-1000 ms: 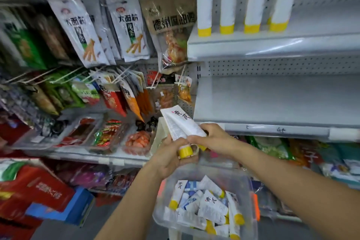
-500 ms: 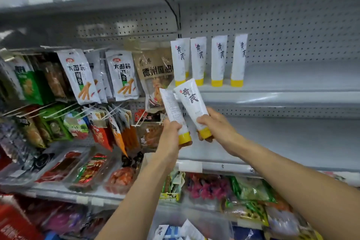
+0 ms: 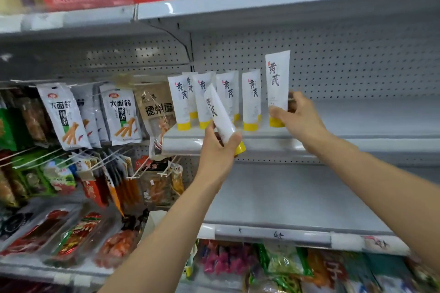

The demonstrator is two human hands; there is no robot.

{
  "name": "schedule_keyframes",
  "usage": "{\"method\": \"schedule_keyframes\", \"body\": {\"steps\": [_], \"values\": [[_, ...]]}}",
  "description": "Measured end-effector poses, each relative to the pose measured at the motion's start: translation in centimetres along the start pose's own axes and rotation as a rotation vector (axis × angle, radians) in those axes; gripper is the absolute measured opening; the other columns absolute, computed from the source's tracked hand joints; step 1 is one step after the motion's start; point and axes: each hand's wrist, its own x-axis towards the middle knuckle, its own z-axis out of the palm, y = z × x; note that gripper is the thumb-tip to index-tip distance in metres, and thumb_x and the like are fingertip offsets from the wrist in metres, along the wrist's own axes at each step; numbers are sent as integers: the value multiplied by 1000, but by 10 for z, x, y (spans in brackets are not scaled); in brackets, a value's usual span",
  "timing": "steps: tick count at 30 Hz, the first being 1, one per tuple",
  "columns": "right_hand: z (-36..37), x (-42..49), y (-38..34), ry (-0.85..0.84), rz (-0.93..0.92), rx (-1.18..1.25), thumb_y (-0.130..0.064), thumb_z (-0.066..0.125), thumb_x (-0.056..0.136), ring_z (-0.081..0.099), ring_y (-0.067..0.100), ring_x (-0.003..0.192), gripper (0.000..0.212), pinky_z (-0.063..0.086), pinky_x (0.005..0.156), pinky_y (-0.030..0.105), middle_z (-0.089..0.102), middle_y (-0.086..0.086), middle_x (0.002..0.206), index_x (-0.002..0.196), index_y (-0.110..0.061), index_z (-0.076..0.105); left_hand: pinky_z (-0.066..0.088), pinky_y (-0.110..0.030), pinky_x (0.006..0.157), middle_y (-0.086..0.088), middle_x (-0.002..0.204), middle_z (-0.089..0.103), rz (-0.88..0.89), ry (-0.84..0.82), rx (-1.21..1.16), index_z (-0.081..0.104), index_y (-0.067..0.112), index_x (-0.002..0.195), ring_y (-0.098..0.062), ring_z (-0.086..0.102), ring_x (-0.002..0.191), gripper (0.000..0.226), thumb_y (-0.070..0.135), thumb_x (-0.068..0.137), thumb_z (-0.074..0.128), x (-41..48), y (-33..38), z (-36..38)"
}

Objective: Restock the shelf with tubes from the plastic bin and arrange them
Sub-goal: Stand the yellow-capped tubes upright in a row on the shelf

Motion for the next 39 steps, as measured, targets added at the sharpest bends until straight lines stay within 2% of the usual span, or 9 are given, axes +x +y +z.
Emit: {"method": "schedule_keyframes", "body": {"steps": [5, 10, 17, 21, 29, 31, 33, 36, 39], "values": [[-15, 45, 19, -19, 61, -208, -10, 71, 82, 62, 23, 93, 46, 52, 80, 33, 61, 7, 108, 121, -11, 46, 56, -45, 88, 7, 110, 61, 18, 43, 18, 45, 27, 120, -14, 61, 102, 49, 30, 80, 73, 16, 3, 21], [-9, 70, 40, -54, 86, -354, -9, 72, 79, 57, 25, 98, 51, 45, 77, 33, 56, 7, 105, 121, -7, 43, 57, -43, 85, 10, 105, 58, 19, 81, 83, 38, 27, 117, -9, 62, 95, 57, 31, 76, 77, 24, 2, 31], [-2, 90, 51, -69, 101, -369, -8, 71, 80, 53, 23, 92, 52, 40, 73, 28, 54, 6, 104, 123, -4, 42, 60, -44, 63, 4, 101, 59, 0, 109, 95, 39, 22, 118, -18, 66, 85, 59, 27, 75, 79, 29, 3, 36], [-1, 100, 57, -72, 116, -385, -8, 70, 82, 56, 28, 106, 53, 41, 76, 29, 55, 11, 112, 125, -2, 41, 60, -43, 61, 3, 101, 61, -1, 123, 110, 39, 20, 118, -16, 66, 81, 59, 27, 75, 80, 30, 5, 37], [2, 106, 64, -95, 207, -415, -14, 68, 84, 55, 26, 98, 52, 43, 73, 31, 56, 13, 120, 125, -5, 38, 60, -44, 63, 6, 101, 59, -11, 99, 138, 38, 23, 119, -13, 65, 82, 61, 27, 75, 80, 30, 6, 34], [0, 104, 64, -96, 262, -415, -19, 69, 82, 57, 32, 107, 58, 49, 79, 36, 53, 15, 124, 126, -4, 36, 60, -43, 63, 7, 99, 60, -7, 93, 147, 38, 23, 118, -11, 65, 80, 61, 26, 75, 81, 29, 5, 34], [-3, 96, 61, 9, 221, -446, -24, 67, 83, 51, 34, 115, 56, 48, 92, 45, 48, 15, 128, 126, -4, 37, 61, -41, 64, 8, 100, 60, -1, 95, 161, 38, 23, 118, -10, 65, 83, 62, 26, 74, 82, 29, 3, 34], [-1, 68, 47, 140, -20, -343, -25, 61, 87, 56, 24, 99, 27, 48, 86, 41, 56, 3, 104, 107, -11, 48, 60, -45, 67, 9, 100, 59, 12, 111, 175, 38, 24, 116, -13, 66, 86, 66, 31, 69, 84, 28, 0, 37], [6, 39, 27, -105, -72, -106, -37, 71, 80, 59, 15, 77, 30, 52, 79, 39, 63, 1, 84, 91, -10, 61, 58, -50, 71, 6, 101, 60, 50, 131, 196, 38, 27, 111, -15, 66, 88, 72, 46, 57, 83, 24, 0, 46]]}}
